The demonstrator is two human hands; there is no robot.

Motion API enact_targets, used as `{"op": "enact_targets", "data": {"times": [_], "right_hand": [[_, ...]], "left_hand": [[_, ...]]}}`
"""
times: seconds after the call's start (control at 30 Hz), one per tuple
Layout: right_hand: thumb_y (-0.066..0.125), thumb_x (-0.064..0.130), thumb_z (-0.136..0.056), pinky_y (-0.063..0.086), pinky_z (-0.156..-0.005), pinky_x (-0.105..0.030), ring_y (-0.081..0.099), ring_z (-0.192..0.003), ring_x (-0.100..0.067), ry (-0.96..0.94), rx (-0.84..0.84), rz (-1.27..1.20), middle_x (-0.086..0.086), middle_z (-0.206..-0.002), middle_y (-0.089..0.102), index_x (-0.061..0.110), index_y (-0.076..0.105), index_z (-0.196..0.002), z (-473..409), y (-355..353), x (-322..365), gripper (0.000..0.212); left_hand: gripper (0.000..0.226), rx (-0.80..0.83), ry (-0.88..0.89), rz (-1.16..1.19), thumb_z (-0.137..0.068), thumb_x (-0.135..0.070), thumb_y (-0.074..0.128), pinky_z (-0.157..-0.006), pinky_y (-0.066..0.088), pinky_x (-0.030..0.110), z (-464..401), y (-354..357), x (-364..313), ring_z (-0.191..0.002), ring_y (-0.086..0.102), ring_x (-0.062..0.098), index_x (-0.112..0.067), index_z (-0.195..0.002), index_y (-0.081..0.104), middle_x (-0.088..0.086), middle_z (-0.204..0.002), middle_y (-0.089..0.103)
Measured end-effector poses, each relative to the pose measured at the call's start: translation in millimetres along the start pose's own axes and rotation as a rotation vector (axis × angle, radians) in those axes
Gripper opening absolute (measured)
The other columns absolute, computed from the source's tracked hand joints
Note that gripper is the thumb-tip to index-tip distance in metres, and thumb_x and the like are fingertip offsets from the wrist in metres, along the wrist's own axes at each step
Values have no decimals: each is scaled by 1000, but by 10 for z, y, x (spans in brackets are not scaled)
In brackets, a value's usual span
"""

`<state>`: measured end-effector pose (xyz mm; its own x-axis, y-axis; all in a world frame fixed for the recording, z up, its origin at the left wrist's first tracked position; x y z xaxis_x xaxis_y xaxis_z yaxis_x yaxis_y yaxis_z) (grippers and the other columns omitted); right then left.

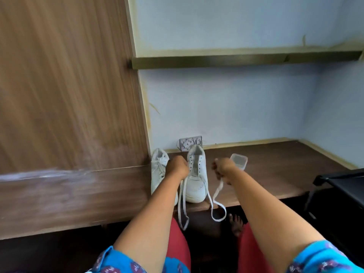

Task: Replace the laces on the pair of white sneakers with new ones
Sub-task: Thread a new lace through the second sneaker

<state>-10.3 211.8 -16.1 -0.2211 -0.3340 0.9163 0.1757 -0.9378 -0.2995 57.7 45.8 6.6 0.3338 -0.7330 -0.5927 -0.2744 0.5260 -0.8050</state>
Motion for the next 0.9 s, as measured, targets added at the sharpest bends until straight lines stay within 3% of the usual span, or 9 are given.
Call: {"op": "enact_targets", "data": {"times": [0.03, 0.1, 0.23, 0.37, 0.57, 0.7, 0.8, 0.9], "right_hand": [[43, 24, -102, 37, -45, -25, 45, -53, -18, -17, 50, 247, -9, -74, 56, 9, 59, -88, -54, 82, -102, 26], [53, 42, -95, 44, -59, -26, 55, -69, -19, -98, 92, 598, -7, -88, 63, 10, 63, -106, -172, 228, -267, 35], [63, 45, -88, 45, -70, -27, 58, -83, -17, -178, 57, 567, -2, -90, 65, 13, 64, -98, -303, 338, -417, 33], [68, 37, -86, 43, -71, -27, 58, -84, -16, -228, 8, 546, 2, -89, 64, 19, 61, -90, -379, 346, -437, 19], [58, 28, -93, 45, -74, -29, 62, -95, -26, -250, 26, 607, -11, -109, 63, 11, 62, -96, -437, 437, -464, 18], [55, 31, -95, 41, -74, -29, 59, -92, -25, -239, 33, 631, -12, -111, 60, 10, 61, -98, -424, 378, -467, 22], [53, 28, -96, 39, -74, -28, 53, -85, -22, -234, 10, 661, -14, -112, 59, 16, 52, -81, -408, 277, -479, 19], [53, 25, -95, 44, -75, -29, 58, -89, -24, -234, -19, 662, -13, -110, 61, 11, 60, -92, -408, 153, -483, 16]], "left_hand": [[12, 17, -7, -18, -87, -10, 61, -85, 51, 32, -54, 89, 51, -97, 63, 24, -19, -93, 66, 4, -107, 65], [25, 52, -24, -22, -83, -18, 71, -87, 50, 31, -186, 255, 137, -104, 61, 25, -16, -107, 64, 6, -120, 60], [79, 151, 12, -68, -59, -44, 88, -92, 45, 31, -304, 508, 272, -115, 52, 22, -14, -124, 54, 4, -130, 46], [101, 141, 49, -44, -46, -58, 88, -96, 42, 34, -274, 647, 299, -122, 42, 20, -18, -129, 46, -3, -133, 34], [101, 97, 9, -40, -47, -61, 84, -99, 42, 38, -252, 736, 327, -128, 33, 21, -20, -130, 44, -4, -131, 33], [96, 51, 33, -32, -53, -58, 83, -97, 43, 34, -207, 752, 336, -124, 40, 18, -20, -133, 44, -4, -130, 36], [95, 40, 39, -37, -55, -57, 82, -98, 41, 33, -196, 747, 339, -125, 39, 18, -19, -134, 44, -3, -132, 37], [97, 40, 33, -43, -55, -58, 82, -99, 42, 34, -192, 745, 346, -127, 39, 19, -18, -135, 44, -3, -134, 36]]}}
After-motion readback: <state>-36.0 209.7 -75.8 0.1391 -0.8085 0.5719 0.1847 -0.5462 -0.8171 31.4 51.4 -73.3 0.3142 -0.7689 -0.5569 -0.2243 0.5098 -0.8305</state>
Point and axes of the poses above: each hand's wrist, its own z-axis away from the middle knuckle, its own y-axis out of the palm, x = y × z, the point moved 4 cm from there along -z, towards the middle knuckle
